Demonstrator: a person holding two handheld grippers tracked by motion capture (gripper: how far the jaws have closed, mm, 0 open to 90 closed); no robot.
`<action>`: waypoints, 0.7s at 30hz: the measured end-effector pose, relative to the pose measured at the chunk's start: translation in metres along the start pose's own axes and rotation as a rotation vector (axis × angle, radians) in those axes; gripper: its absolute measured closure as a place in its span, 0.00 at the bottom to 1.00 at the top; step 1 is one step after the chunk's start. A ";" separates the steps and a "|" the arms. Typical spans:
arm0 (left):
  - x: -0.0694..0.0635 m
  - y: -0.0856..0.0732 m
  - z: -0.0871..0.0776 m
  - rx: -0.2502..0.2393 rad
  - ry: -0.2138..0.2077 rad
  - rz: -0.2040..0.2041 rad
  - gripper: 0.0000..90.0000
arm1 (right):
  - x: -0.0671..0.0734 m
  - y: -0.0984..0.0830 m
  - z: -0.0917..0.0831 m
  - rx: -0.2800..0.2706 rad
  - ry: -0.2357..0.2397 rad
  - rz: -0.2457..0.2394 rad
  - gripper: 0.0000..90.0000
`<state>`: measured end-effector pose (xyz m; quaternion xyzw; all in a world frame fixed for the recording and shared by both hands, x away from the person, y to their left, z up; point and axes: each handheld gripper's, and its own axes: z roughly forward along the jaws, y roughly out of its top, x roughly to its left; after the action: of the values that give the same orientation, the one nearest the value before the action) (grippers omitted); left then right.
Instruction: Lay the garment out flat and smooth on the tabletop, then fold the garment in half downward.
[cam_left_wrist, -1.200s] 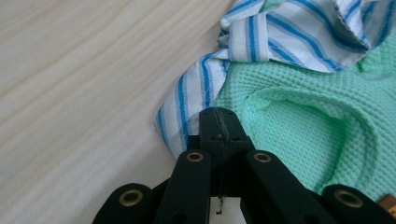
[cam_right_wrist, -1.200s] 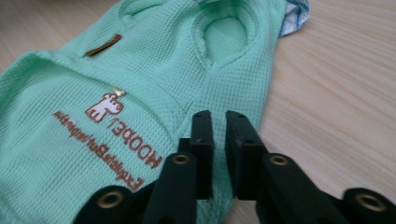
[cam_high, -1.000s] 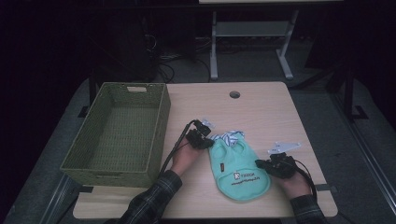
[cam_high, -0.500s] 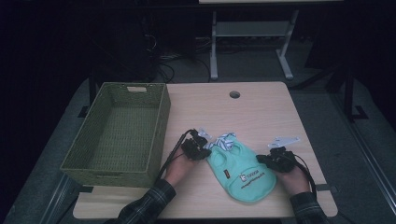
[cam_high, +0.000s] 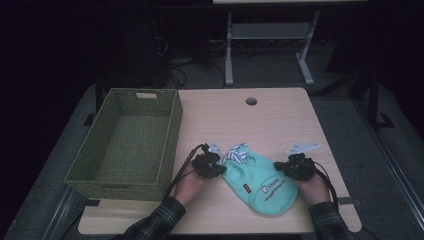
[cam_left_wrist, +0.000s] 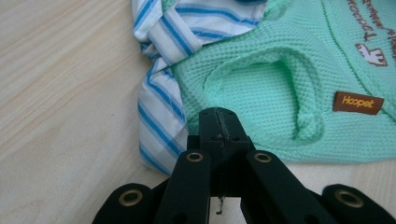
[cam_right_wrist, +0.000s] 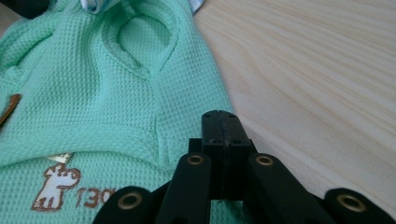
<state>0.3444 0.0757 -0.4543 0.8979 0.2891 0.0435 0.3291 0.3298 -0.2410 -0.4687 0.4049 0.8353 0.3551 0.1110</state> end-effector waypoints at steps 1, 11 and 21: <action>-0.001 0.000 -0.001 -0.004 0.001 -0.001 0.97 | 0.001 0.000 -0.001 -0.005 0.001 0.010 1.00; 0.004 0.003 -0.011 -0.064 0.027 -0.031 0.64 | 0.006 0.001 -0.009 -0.042 0.029 -0.004 1.00; 0.007 0.007 -0.023 -0.128 0.053 -0.029 0.45 | 0.016 0.003 -0.007 -0.044 0.061 -0.027 1.00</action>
<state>0.3479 0.0879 -0.4329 0.8692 0.3076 0.0809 0.3785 0.3181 -0.2311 -0.4605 0.3801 0.8356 0.3841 0.0991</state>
